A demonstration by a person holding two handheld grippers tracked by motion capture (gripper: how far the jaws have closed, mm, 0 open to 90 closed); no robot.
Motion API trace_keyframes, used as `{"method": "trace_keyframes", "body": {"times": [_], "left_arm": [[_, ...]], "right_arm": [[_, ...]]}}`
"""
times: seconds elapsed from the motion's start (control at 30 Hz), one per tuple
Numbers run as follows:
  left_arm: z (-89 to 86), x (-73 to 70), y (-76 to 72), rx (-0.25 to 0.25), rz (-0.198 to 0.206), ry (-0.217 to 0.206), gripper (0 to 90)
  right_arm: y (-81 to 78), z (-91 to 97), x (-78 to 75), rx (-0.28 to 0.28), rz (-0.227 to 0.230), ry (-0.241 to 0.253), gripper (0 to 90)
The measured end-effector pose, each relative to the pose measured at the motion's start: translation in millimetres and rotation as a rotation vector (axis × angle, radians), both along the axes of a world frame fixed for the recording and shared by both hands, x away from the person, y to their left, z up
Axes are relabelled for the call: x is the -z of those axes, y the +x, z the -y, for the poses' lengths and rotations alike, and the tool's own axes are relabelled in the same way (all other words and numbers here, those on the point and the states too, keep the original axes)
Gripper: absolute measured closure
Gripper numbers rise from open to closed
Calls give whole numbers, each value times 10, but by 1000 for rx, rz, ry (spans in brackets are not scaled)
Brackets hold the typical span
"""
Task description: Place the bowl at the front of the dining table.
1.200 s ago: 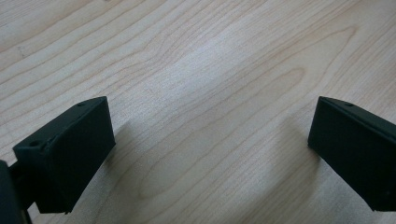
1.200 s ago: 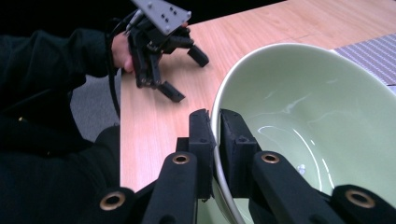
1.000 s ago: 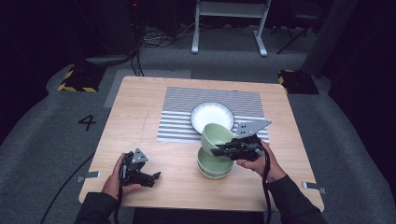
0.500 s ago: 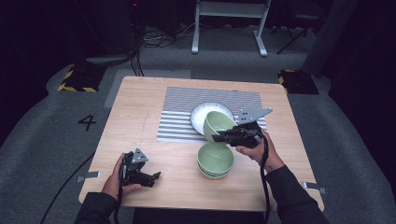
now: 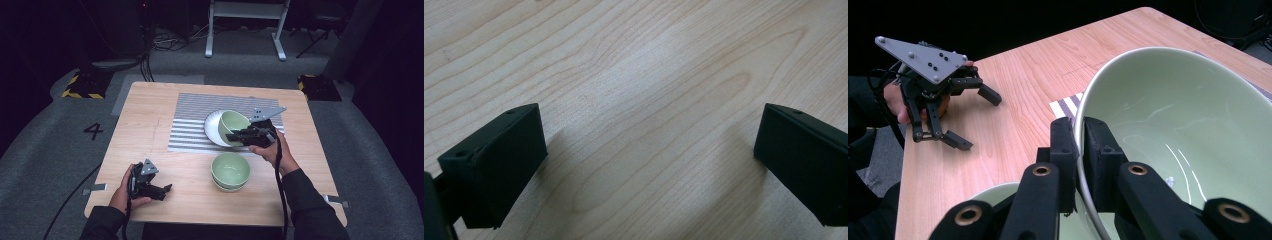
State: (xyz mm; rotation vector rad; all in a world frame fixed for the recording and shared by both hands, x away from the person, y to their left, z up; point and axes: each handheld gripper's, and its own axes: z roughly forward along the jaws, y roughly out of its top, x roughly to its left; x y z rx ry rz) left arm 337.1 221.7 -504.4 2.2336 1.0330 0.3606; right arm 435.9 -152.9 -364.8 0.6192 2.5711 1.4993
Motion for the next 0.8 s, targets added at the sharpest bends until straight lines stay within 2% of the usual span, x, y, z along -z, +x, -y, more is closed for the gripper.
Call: {"method": "trace_keyframes", "body": {"times": [0.37, 0.8], "left_arm": [[0, 0, 0, 0, 0, 0, 4], [0, 0, 0, 0, 0, 0, 4]], "right_arm": [[188, -74, 138, 39, -19, -32, 837], [297, -147, 232, 60, -24, -63, 837]]}}
